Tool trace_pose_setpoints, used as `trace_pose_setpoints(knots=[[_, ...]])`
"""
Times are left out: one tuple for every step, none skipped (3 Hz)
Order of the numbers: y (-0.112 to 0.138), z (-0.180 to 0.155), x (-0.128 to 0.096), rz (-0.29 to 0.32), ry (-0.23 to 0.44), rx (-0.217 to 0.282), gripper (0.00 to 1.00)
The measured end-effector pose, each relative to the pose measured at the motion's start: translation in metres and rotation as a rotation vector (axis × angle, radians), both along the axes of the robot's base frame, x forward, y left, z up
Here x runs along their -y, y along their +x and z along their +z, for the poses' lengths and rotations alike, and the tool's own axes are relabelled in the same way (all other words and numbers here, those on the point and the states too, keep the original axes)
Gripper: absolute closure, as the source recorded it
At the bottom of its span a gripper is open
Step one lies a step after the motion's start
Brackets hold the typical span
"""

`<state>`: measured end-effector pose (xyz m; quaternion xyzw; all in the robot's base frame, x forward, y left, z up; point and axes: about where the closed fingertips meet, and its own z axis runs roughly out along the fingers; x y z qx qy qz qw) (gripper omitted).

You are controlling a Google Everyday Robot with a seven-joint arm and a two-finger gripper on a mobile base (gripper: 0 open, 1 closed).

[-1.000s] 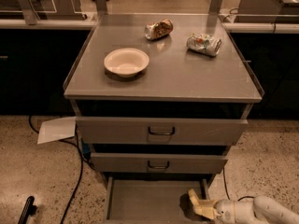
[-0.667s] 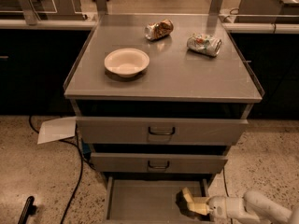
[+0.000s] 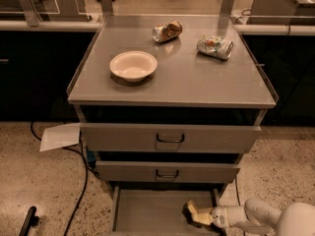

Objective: Place sponge into bottom drawer

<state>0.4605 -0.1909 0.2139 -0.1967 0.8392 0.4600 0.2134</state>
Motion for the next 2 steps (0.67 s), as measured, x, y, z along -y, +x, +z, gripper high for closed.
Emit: trace_pose_setpoints(knots=[[0.0003, -0.0007, -0.0007, 0.001, 0.000, -0.001, 0.81], [0.0003, -0.0007, -0.0007, 0.001, 0.000, -0.001, 0.58]])
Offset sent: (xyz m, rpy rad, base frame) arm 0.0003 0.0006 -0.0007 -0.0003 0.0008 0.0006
